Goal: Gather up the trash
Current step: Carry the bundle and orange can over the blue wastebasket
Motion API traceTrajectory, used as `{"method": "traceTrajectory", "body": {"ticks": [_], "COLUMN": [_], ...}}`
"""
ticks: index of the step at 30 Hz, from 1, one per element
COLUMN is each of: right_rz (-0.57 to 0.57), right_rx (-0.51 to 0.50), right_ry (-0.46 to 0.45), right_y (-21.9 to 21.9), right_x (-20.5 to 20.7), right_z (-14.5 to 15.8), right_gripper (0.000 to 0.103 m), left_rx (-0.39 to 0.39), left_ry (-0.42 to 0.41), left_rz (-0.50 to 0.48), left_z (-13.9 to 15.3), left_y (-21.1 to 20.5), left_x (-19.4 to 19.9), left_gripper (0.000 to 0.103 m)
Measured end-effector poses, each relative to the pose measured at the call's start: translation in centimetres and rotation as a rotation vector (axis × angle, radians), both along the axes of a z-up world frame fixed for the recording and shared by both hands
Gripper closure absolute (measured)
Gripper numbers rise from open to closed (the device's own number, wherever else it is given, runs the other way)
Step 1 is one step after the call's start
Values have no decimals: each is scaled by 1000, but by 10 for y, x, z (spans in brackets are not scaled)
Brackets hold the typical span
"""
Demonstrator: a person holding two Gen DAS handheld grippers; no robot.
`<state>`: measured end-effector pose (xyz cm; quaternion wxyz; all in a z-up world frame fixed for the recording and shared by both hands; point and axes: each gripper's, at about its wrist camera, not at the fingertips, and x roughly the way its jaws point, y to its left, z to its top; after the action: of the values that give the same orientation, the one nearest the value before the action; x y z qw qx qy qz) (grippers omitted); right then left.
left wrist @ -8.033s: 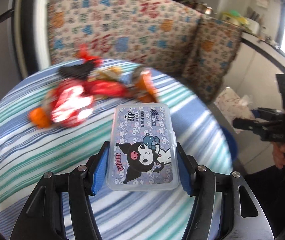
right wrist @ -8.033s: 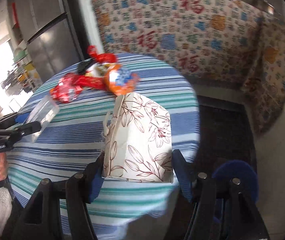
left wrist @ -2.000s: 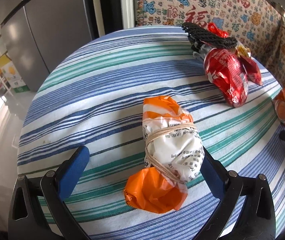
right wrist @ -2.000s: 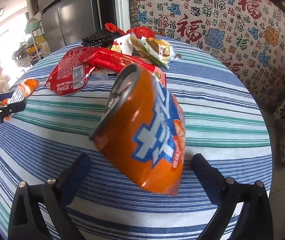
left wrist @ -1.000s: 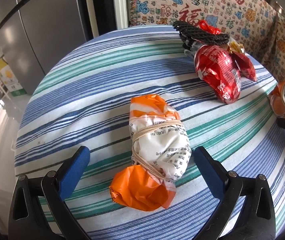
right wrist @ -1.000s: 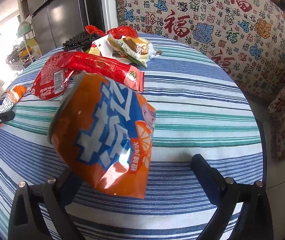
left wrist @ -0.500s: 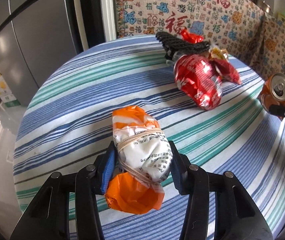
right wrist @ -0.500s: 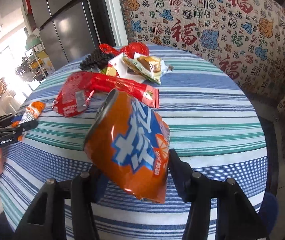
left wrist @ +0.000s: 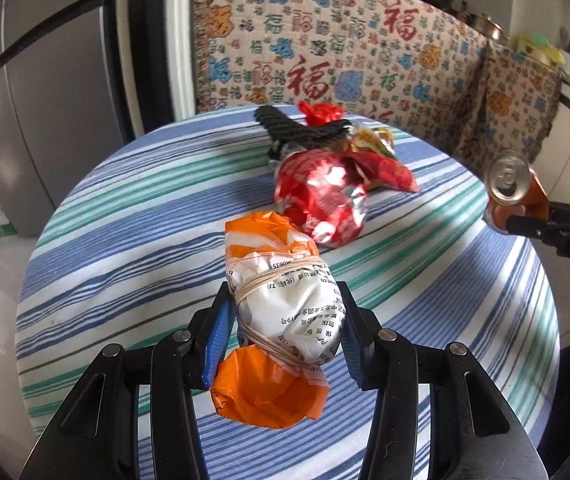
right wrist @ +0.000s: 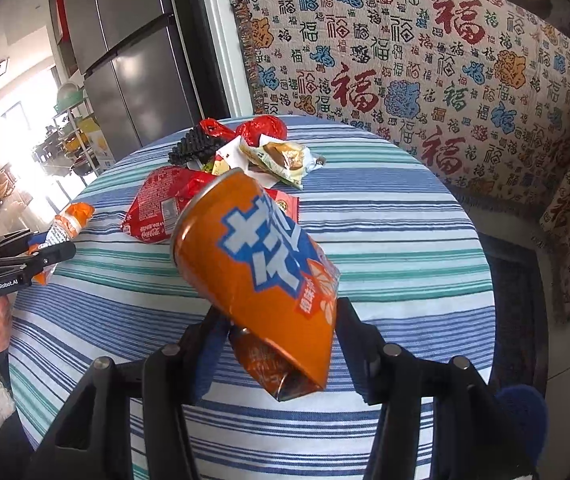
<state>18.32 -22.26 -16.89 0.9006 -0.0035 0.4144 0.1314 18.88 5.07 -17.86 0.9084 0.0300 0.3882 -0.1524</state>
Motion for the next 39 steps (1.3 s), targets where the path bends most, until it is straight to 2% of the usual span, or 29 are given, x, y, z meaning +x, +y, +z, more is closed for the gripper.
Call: {"method": "traceTrajectory", "body": {"ticks": [6,12,16,21,22,23,24,30,34,39], "right_rz": [22,44,26,30,42,50,39,13,-10,-63], "right_rx": [-14,-77,-69,-65,-54,-43,-55,-7,43,64], "right_ry": [65,8,5,-60,-63,-62,-63,-58,-59,-45], "right_y": [1,12,12,14,16,16,17,12,1,-21], "right_x": [3,2,7,7,8,9,9,5,-2,-16], "right_z": [-24,-24,-28,-22,-21,-20,-19,-11,2,10], "right_gripper": [53,53,51,51,65,85,89,89,89,89], "left_rx": [16,30,38,33,34,35,36,30,-14,-50], "left_ry": [11,16,25,38,39,40,40,38,40,20], "left_rz": [-32,-50,-47,-35,-36,-37,-38,-45,-67,-128], "left_z": [-5,-6,-10,-13,-13,-13,-13,-12,-6,11], "left_y": [-17,-23,-19,-12,-12,-12,-12,-14,-17,-47], "left_x": [4,3,4,6,7,7,7,6,3,-11], "left_gripper": [54,54,54,54,54,54,54,54,54,54]}}
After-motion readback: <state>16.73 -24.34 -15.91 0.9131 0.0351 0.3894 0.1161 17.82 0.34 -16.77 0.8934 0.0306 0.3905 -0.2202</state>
